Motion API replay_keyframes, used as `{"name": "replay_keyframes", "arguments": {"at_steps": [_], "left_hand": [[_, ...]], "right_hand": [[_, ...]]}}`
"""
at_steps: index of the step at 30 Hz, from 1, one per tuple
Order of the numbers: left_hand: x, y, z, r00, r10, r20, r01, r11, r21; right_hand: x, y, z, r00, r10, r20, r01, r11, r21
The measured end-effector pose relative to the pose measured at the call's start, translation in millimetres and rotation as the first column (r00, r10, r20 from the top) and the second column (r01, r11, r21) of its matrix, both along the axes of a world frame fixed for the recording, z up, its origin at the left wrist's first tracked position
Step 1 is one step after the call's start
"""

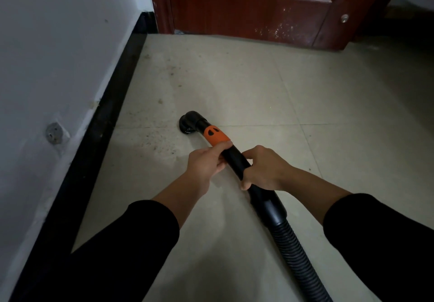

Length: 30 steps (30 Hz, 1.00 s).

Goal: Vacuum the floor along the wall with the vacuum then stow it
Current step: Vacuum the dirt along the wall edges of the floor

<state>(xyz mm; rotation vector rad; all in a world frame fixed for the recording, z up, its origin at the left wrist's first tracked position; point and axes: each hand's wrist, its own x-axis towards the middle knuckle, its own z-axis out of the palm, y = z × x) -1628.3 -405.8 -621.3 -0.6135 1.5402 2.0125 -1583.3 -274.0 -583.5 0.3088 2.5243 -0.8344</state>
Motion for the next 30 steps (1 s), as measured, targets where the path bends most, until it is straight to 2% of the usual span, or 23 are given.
{"name": "replay_keyframes", "arguments": {"at_steps": [13, 30], "left_hand": [[47, -8, 8, 1.000, -0.006, 0.028, 0.005, 1.000, 0.013], [74, -29, 19, 0.998, 0.057, 0.000, -0.057, 0.998, 0.012]], "right_hand": [[34, 4, 18, 0.989, 0.140, 0.057, -0.141, 0.990, 0.023], [45, -14, 31, 0.970, 0.236, 0.060, -0.239, 0.969, 0.063]]}}
